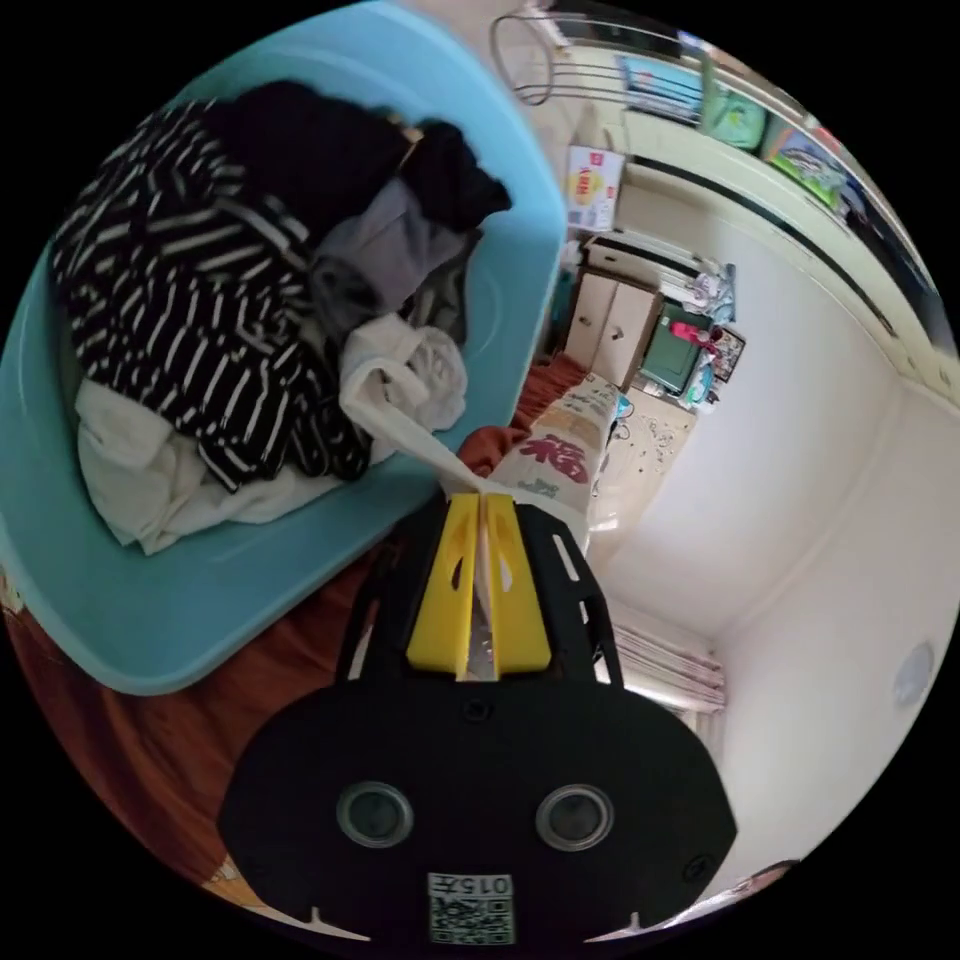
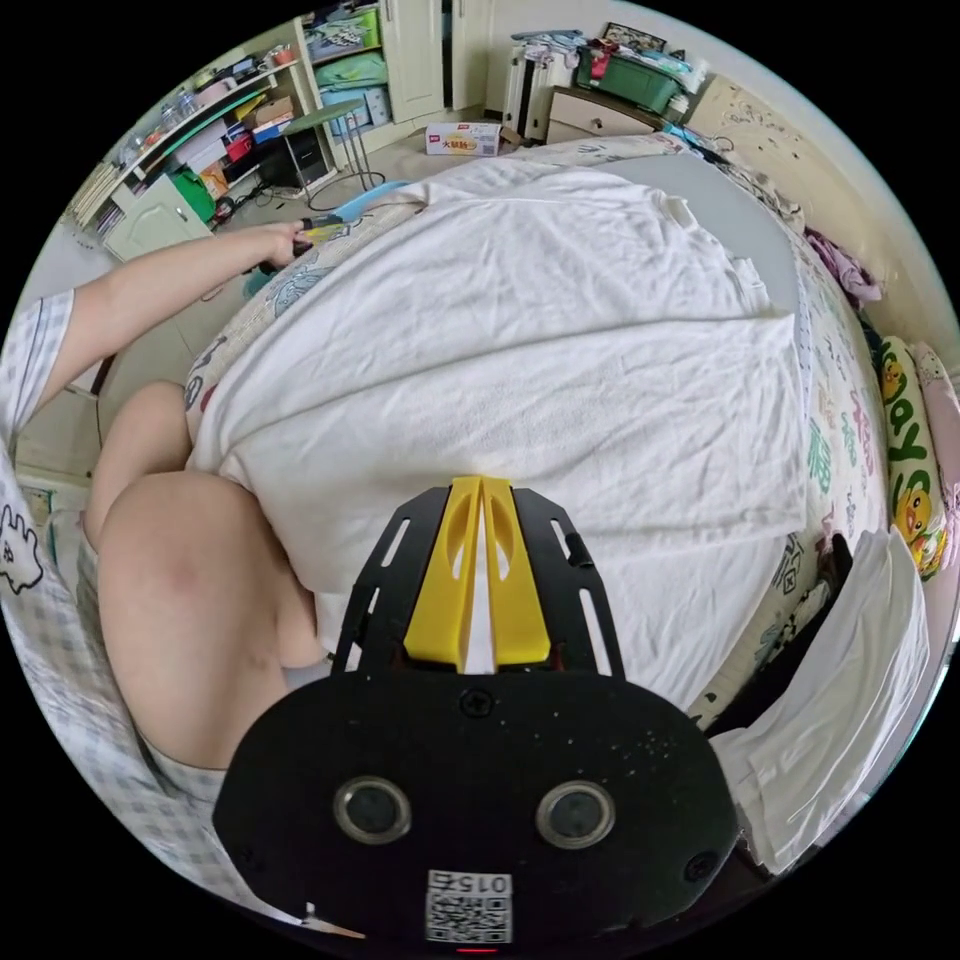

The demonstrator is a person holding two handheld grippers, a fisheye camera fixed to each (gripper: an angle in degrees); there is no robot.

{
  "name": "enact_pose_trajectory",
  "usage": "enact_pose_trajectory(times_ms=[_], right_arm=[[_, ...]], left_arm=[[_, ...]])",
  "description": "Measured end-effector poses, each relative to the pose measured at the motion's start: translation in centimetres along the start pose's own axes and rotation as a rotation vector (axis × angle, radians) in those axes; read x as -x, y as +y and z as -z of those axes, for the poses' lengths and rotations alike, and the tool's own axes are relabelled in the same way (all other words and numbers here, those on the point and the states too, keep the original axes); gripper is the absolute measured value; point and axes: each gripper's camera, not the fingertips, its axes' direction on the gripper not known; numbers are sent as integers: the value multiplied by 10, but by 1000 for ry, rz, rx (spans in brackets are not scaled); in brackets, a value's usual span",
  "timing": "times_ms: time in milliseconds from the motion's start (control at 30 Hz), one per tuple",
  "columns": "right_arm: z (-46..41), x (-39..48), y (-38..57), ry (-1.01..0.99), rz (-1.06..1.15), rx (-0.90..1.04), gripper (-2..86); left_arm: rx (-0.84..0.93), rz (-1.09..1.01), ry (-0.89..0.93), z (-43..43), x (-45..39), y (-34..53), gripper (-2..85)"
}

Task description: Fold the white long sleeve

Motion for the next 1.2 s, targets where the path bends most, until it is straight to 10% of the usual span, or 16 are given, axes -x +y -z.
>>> enact_pose_trajectory(times_ms=[200,433,600,1200], right_arm=[[-2,-10,21,-3,-33,-39,-5],[3,-82,67,-338,-289,-102,-4],[18,-135,144,-448,-476,-229,3],[25,-274,159,-495,-595,-283,99]], left_arm=[[-65,-577,143,21,-170,72,-5],[574,-1473,-174,-50,-242,353,-3],[869,-1300,-426,-91,-181,391,-1],[784,-1265,-515,-37,-214,447,2]])
